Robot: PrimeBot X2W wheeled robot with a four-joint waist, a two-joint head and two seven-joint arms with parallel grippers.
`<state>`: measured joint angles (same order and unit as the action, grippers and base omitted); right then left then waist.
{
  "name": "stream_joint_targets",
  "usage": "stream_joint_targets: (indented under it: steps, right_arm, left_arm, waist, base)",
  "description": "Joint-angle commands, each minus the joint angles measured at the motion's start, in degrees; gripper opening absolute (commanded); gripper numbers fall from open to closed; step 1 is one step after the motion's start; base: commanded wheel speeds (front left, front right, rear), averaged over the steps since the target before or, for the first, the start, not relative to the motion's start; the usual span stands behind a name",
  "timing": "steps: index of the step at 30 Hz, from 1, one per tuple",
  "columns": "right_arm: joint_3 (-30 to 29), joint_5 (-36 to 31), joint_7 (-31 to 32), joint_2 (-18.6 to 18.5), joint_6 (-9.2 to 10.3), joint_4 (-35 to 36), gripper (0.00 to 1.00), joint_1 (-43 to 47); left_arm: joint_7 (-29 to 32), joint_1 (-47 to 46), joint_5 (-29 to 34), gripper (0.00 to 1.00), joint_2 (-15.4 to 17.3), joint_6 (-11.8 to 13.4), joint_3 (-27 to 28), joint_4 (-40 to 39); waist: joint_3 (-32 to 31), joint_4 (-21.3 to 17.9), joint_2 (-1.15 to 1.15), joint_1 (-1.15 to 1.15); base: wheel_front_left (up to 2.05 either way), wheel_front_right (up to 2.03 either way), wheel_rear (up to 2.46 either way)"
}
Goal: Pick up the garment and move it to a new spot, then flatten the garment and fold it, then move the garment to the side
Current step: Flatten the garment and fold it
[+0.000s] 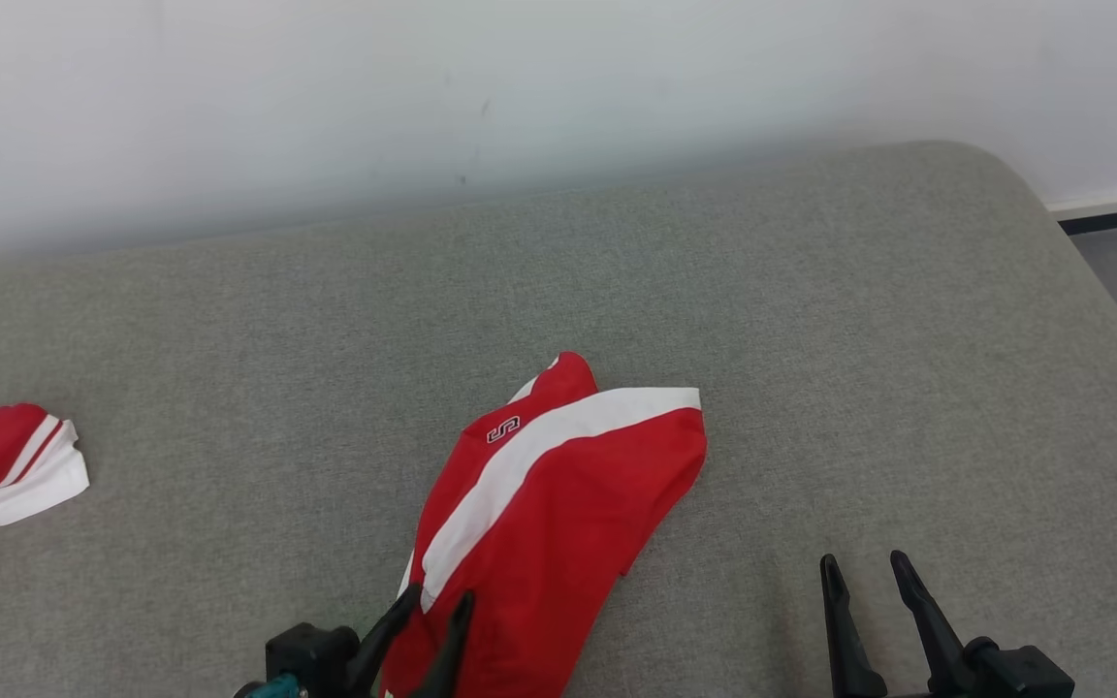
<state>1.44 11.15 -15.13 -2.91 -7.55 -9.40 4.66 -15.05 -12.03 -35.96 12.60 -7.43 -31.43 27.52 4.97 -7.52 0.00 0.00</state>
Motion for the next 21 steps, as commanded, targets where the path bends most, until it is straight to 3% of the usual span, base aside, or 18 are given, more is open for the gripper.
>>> stream_joint_targets:
  steps: [1, 8, 21]
  right_arm:
    - [0.0, 0.2, 0.0, 0.0, 0.13, 0.0, 1.00, -0.5]
    - [0.0, 0.4, 0.0, 0.0, 0.13, 0.1, 1.00, -0.7]
    - [0.1, 0.5, 0.0, 0.1, 0.13, -0.1, 1.00, -0.4]
  left_arm:
    - [-0.2, -1.4, -0.5, 0.00, 0.2, 0.0, -0.5, 1.1]
    - [-0.2, -6.1, 0.0, 0.00, 0.2, 0.0, -0.1, 5.0]
    - [-0.2, -19.5, 9.5, 0.00, 3.6, 0.1, 4.5, -3.7]
  waist:
    - [0.4, -0.5, 0.00, 0.00]
    - [0.4, -1.0, 0.00, 0.00]
    - [-0.7, -0.7, 0.00, 0.00]
  base:
    - [0.00, 0.00, 0.00]
    - [0.00, 0.00, 0.00]
    - [0.00, 0.00, 0.00]
